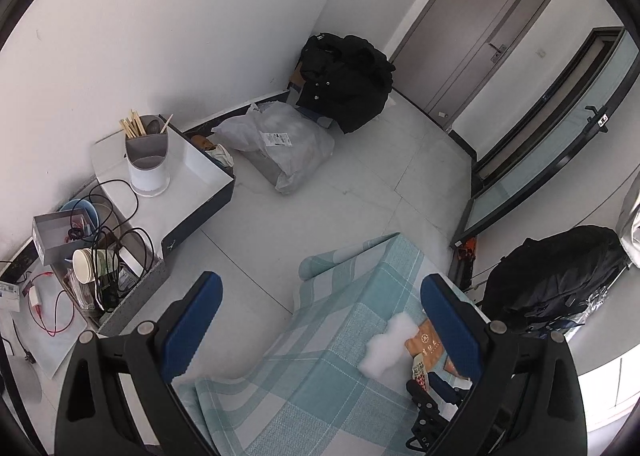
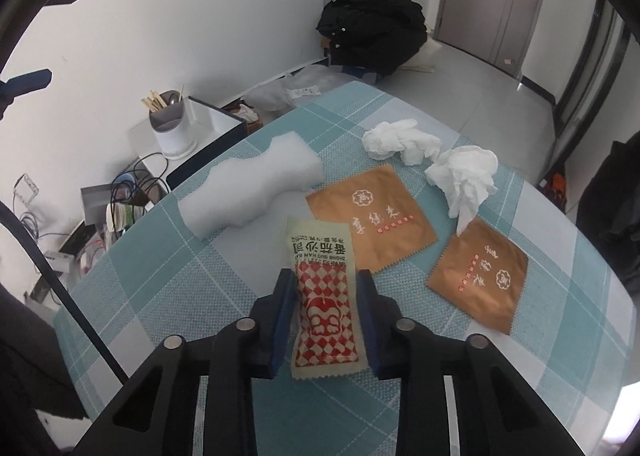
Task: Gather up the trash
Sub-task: 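Grasp the red-checkered snack wrapper with the right tool and lift it, then grasp a white tissue with the left tool while the right tool holds the wrapper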
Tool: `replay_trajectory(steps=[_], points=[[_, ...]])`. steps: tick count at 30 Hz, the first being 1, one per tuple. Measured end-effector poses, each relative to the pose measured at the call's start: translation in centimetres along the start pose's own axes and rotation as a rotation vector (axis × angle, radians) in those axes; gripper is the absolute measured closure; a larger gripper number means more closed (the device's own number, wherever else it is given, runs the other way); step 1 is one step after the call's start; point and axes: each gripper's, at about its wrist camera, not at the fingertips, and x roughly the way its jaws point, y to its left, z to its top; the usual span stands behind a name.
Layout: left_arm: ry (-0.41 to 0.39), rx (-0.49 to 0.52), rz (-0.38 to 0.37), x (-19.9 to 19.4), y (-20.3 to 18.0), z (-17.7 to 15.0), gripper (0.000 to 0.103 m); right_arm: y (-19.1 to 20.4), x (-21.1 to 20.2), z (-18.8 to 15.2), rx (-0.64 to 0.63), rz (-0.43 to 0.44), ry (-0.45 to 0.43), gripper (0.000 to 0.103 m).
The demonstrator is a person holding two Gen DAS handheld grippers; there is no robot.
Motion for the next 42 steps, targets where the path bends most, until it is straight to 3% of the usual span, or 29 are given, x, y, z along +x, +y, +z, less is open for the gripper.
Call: replay_trajectory(steps=[6, 14, 20, 24, 29, 33, 37, 42], points=[[0.000, 0.002, 0.006, 0.0, 0.0, 0.0, 0.005, -0.4, -0.8, -0.7, 0.020, 0.020, 0.007, 0.085], [0.009, 0.031, 0.028, 0.7, -0.9, -0.4, 0.005, -1.1, -2.8, -1.9, 0.091, 0.069, -0.015, 0.087], [0.039, 0.116, 0.028, 2.0, -3.2, -1.3, 0.005, -2.3, -5.3, -3.7, 0.103, 0.078, -0.027, 0.088], [0.174, 0.262, 0.001, 4.6, -6.1, -2.4, 0.005, -2.9, -7.4, -5.0, 0.114, 0.060, -0.052, 0.088], [0.177, 0.400, 0.022, 6.4, -9.4, -2.9, 0.005, -4.6, -9.3, -6.3, 0.187, 0.080, -0.089, 0.088], [0.187, 0.543, 0.093, 9.2, -12.0, -3.3, 0.005, -6.0, -9.8, -7.2, 0.214, 0.088, -0.096, 0.088], [0.281, 0.692, 0.097, 12.9, -13.8, -4.1, 0.005, -7.2, -10.3, -8.1, 0.236, 0.088, -0.105, 0.088], [0.342, 0.827, 0.105, 15.6, -15.0, -5.0, 0.005, -8.3, -11.0, -8.5, 0.259, 0.099, -0.129, 0.088]])
